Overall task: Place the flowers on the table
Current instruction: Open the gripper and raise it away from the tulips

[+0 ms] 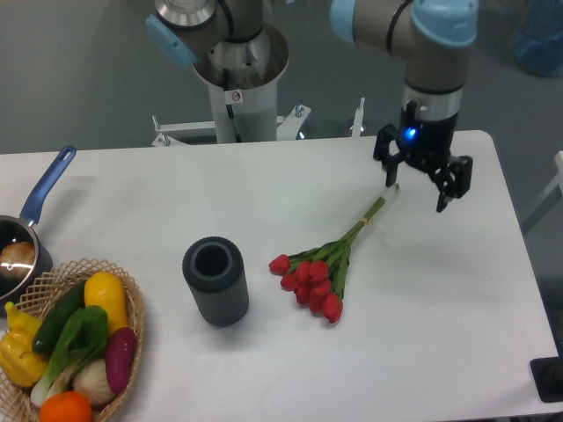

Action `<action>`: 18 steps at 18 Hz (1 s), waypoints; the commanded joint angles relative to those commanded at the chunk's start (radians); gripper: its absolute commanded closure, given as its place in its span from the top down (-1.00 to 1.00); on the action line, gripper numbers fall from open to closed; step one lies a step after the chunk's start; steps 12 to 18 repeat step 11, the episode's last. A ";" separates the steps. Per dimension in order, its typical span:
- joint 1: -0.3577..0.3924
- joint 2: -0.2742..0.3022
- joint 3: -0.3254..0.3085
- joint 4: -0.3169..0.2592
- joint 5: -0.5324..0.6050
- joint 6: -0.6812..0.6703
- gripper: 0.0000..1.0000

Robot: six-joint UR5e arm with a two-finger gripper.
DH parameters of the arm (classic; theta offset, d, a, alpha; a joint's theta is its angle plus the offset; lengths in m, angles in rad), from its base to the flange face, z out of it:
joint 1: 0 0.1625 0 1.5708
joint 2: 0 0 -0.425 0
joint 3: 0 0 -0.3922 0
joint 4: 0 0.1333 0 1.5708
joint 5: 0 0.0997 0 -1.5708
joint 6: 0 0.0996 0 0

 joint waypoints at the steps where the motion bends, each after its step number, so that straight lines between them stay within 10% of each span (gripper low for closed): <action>1: 0.002 0.002 0.000 -0.005 0.000 0.002 1.00; 18: -0.005 0.002 0.002 -0.006 -0.031 -0.003 1.00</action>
